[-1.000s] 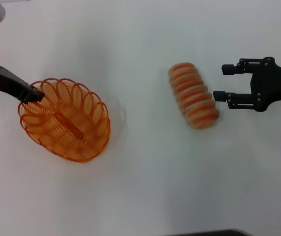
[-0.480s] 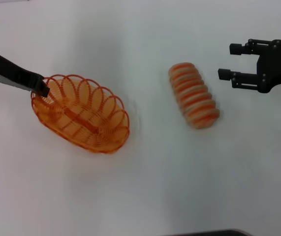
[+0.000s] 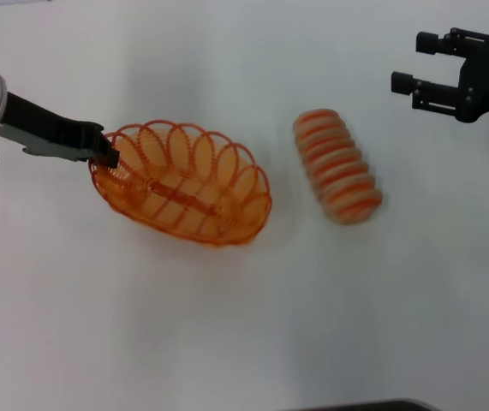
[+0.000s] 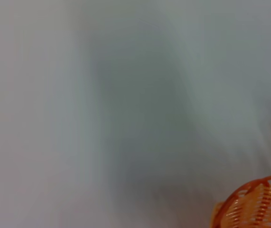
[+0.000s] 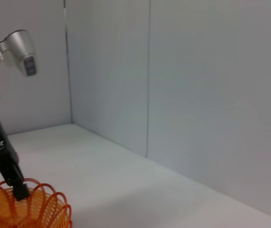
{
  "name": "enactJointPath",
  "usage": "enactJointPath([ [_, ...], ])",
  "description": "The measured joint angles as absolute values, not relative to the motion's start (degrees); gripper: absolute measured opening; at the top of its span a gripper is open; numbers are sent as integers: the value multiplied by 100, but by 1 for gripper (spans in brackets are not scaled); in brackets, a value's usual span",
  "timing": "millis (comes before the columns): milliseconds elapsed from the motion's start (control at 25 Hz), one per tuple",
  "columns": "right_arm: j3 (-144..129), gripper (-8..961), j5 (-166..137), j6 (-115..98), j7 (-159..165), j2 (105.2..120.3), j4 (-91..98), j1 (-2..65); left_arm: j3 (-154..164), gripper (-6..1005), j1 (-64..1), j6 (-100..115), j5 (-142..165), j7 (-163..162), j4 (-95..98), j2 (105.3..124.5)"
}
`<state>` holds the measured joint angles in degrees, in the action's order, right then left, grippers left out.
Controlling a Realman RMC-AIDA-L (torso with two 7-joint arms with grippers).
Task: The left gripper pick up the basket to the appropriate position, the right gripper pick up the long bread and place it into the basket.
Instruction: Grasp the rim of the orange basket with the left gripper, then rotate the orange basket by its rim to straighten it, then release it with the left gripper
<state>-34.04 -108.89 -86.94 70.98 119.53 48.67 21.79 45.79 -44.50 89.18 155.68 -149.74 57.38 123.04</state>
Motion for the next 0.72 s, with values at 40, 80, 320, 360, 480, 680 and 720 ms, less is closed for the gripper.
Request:
enactJointPath([
  [40,-3398,711,-10843,-8653,7099,11953,4854,2179,4556,90,-4413,8886,15527,-15042,5809,12339],
  [80,-3395,711,-10807,-8626,7099,11953,4846,2180,4551,90,-4385,8856,15502,-15084,5862,12361],
  [320,-3392,713,-10677,-8584,7073,11953,4826,2180,4787,89,-4005,8299,14884,-15377,6070,12432],
  [360,-3392,713,-10662,-8582,7070,11953,4825,2180,4864,89,-3933,8170,14785,-15404,6047,12433],
  [480,-3392,714,-10620,-8575,7067,11953,4814,2183,5013,89,-3839,7963,14721,-15439,6014,12445],
  [680,-3394,713,-10548,-8505,7060,11953,4770,2195,5373,89,-3700,7634,14658,-15616,5942,12462],
  [720,-3402,713,-10547,-8478,7060,11953,4768,2197,5443,88,-3666,7556,14611,-15649,5914,12462],
])
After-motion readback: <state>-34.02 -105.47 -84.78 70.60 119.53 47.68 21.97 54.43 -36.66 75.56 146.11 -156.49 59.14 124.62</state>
